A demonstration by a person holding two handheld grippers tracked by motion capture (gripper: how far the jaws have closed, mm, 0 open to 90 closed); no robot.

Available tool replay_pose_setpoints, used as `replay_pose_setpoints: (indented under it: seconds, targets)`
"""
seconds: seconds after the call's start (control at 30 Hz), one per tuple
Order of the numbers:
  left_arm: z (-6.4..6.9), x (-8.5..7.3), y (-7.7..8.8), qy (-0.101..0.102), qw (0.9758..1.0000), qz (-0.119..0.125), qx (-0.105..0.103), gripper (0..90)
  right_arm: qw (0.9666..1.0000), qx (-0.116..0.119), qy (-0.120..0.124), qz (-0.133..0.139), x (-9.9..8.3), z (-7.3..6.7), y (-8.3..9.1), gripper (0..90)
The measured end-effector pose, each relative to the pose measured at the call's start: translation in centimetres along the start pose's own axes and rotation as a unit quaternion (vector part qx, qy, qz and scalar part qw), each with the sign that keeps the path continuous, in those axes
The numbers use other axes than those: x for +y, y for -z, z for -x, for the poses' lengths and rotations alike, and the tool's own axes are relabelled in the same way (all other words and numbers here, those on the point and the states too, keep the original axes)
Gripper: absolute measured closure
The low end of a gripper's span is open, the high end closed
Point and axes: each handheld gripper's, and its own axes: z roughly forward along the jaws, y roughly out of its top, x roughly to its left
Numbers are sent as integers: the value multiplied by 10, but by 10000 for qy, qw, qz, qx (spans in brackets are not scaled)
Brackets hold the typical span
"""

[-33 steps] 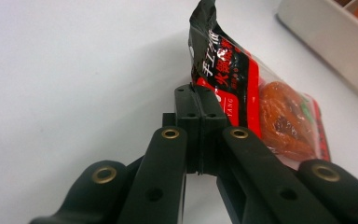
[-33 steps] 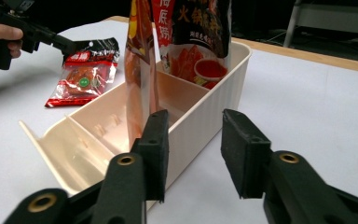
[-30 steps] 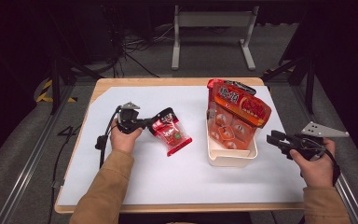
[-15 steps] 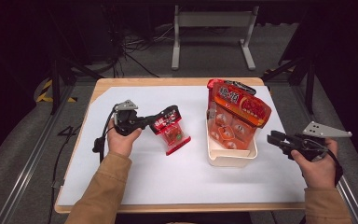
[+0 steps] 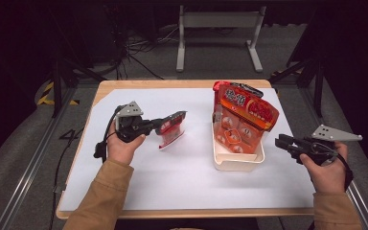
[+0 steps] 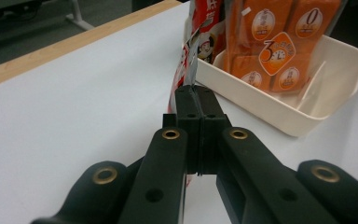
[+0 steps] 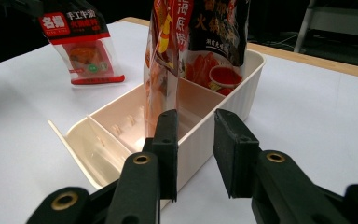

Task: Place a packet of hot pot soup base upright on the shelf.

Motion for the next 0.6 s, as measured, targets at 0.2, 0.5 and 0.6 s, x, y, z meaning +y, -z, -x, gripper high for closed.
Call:
replay_pose_setpoints:
  seconds: [0.2, 0.5, 0.6]
  targets:
    - [10, 11, 10, -213, 9996, 15, -159, 900, 10000, 6, -57, -26, -2, 2, -1, 698]
    - [22, 24, 20, -472, 9982, 7, -378, 900, 10000, 2, -80, -41, -4, 4, -1, 696]
    - [23, 27, 24, -501, 9974, 35, -515, 900, 9999, 9, -102, -37, -4, 4, -2, 696]
